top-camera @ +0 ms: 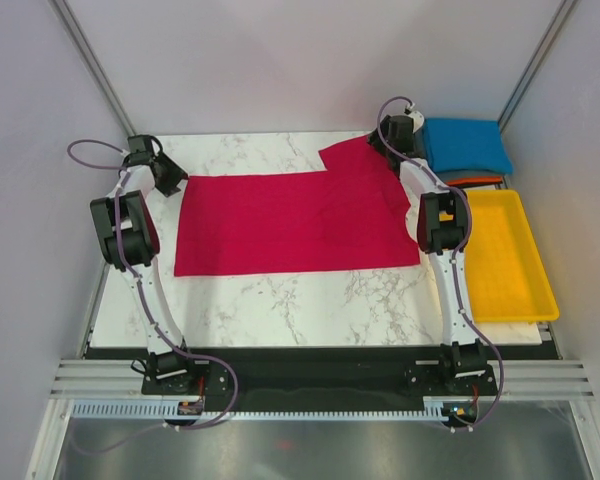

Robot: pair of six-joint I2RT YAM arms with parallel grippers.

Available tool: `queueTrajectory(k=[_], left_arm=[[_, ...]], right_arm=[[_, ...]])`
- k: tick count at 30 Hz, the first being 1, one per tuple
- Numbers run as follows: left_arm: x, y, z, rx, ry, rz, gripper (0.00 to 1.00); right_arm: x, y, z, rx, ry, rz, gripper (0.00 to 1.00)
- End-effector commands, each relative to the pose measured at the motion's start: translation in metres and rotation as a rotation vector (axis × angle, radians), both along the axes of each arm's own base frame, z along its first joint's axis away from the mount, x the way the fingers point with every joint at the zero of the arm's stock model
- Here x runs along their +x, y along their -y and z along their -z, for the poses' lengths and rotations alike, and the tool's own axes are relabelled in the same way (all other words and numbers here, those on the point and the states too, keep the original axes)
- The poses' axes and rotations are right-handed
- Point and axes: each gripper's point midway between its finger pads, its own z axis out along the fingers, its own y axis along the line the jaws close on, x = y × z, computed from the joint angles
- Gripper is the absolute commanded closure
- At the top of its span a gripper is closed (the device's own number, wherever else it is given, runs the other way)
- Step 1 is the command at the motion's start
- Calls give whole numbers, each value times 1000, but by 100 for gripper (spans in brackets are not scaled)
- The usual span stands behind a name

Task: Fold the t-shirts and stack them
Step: Fold the tshirt

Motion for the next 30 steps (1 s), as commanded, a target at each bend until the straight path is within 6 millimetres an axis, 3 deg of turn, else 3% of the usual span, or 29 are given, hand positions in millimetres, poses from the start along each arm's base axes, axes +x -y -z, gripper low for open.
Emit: queueTrajectory(k=[1,9,16,20,21,27,28,30], left_arm=[[7,-15,2,67,3,-10,46],[13,-14,8,70,5,2,46],[17,8,22,44,-11,63,50],[19,12,19,34,-2,89,54],[19,13,20,27,-1,100,55],[19,19,24,11,-7,141,72],[18,19,24,13,-6,145,81],[18,20,21,13,-3,156,90]], right_arm=[[8,-5,-1,27,36,29,37],[9,-2,9,3,27,48,37],[11,-13,11,20,42,-15,55],[9,-17,13,4,42,-48,66],[9,-15,11,-1,42,-48,73],[11,-11,-5,-9,72,-63,88],[10,-10,-8,-10,76,-68,92],[11,-11,-19,2,105,-87,100]])
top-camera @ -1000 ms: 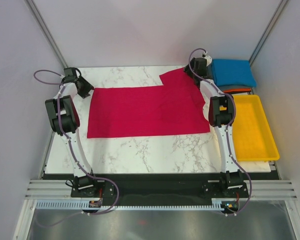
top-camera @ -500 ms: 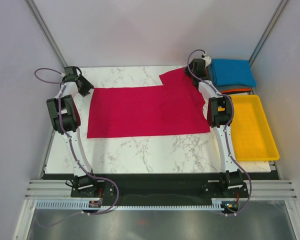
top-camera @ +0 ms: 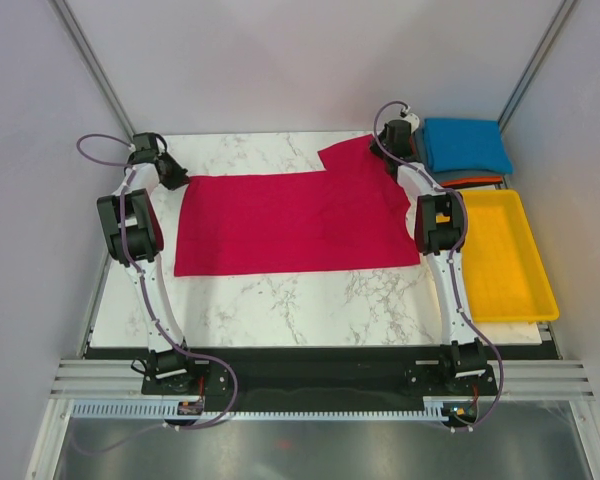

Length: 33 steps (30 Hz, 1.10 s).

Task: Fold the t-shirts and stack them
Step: Fold the tshirt

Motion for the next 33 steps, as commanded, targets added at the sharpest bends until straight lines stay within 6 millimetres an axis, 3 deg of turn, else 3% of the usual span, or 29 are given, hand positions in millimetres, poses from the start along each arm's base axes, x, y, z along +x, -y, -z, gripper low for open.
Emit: queueTrajectory(k=[1,9,15,23,33], left_arm=[[-3,9,7,6,-20,68,98],[0,9,-28,32,48,116,98],[-4,8,-43,47,63,104,98],[-11,9,-62,63,92,112,98],[-27,3,-68,96,85,102,98]], right_arm=[[5,-1,-37,11,86,-42,100],[-2,-8,-84,21,164,-116,100],[-4,-18,-118,-7,242,-201,100],[-17,-7,-124,-54,217,-178,100],[-41,-3,-130,-45,208,-214,100]])
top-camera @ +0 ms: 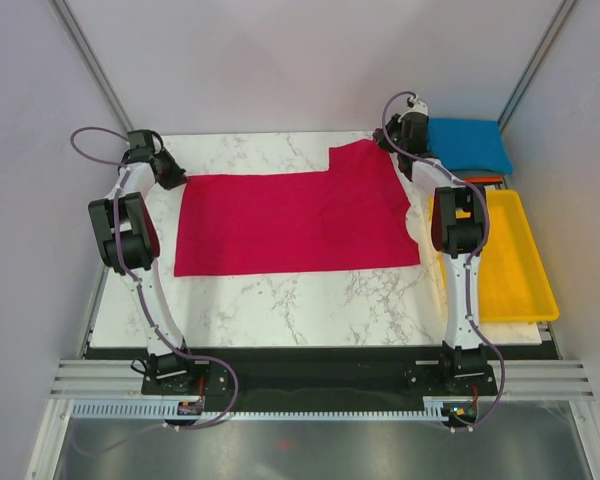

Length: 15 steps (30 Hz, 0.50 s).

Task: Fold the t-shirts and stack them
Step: Fold the tshirt

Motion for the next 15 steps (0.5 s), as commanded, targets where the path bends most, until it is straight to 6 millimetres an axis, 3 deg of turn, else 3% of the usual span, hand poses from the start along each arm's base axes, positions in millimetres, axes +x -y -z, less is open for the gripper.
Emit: queueTrajectory(k=[1,15], left_arm=[[-1,-7,-31,56,63,15,98],[-30,-17,-30,3,63,-1,98]], right_arm=[[-7,-1,-57,-2,115,-34,100],[-56,24,-70,-35,115,-28,100]])
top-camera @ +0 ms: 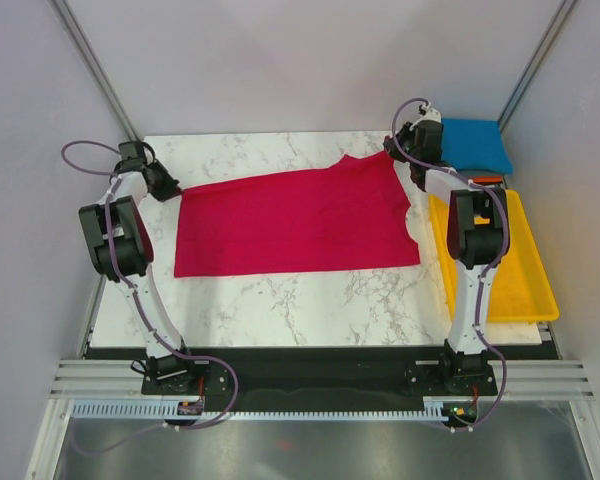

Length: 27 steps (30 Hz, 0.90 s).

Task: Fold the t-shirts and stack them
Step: Fold the tshirt

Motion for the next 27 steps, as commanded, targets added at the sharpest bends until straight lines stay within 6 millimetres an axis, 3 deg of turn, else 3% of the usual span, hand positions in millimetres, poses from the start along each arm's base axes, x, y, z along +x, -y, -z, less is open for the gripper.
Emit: queueTrajectory(k=[1,2,12,17,21,27], left_arm=[[3,-2,-40,21,108,29,98],[2,-1,-43,19,114,32,98],[-16,-3,-48,5,108,15,98],[-31,9,-51,-40,99,36,98],[-44,9,-52,-26,87,17,98],[-67,14,-33,-29,27,20,98]], right_arm=[[-5,2,-61,-13,137,-36,100],[-8,1,-68,-16,147,-43,100],[-58,3,-74,-43,108,-68,100],[-86,3,-77,-67,86,-87,100],[-107,6,-58,-72,42,-80,100],[-135,13,-40,-97,-13,-61,100]])
